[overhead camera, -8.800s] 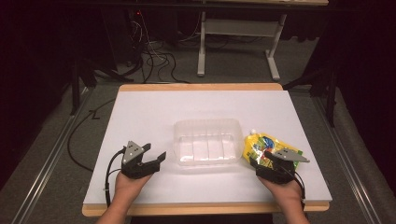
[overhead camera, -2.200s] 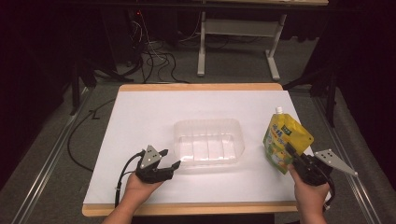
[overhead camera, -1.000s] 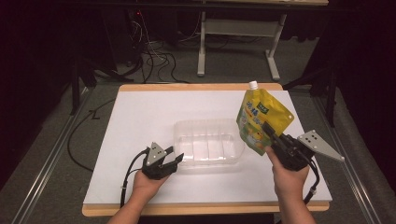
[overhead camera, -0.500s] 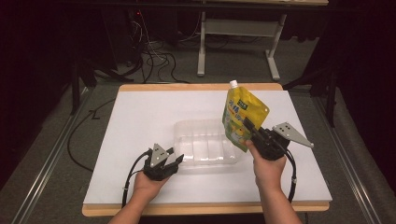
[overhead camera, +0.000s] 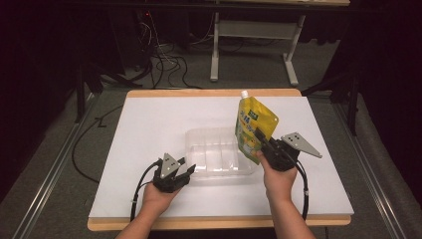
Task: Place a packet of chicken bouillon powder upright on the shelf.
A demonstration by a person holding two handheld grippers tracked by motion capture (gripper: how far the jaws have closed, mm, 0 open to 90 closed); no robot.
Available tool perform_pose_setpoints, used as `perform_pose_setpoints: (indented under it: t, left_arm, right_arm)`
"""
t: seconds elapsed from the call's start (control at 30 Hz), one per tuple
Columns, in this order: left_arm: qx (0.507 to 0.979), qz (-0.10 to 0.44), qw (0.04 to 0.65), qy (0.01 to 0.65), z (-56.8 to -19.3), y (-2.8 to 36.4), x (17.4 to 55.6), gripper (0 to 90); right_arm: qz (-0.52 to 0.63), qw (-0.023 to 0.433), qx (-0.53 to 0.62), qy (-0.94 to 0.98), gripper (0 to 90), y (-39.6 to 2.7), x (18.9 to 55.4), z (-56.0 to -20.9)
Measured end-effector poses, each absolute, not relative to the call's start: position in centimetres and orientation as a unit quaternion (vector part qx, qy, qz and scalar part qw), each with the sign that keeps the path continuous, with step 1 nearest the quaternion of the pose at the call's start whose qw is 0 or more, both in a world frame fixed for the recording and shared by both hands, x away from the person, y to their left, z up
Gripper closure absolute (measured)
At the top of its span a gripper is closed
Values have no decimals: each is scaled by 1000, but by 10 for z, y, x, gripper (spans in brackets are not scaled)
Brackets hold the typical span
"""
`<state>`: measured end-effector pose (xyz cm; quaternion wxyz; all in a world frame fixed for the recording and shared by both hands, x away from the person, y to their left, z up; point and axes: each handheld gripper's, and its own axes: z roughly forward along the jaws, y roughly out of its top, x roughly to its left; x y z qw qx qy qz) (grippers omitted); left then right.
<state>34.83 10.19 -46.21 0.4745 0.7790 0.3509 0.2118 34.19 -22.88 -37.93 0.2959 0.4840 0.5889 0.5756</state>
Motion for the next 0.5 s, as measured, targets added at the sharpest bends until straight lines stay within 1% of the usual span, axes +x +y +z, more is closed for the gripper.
perform_pose_setpoints:
  t: [0.5]
  left_arm:
    - [778, 212, 473, 354, -462, 101, 348, 569]
  right_arm:
    - [581, 288, 482, 589, 900, -226, 348, -394]
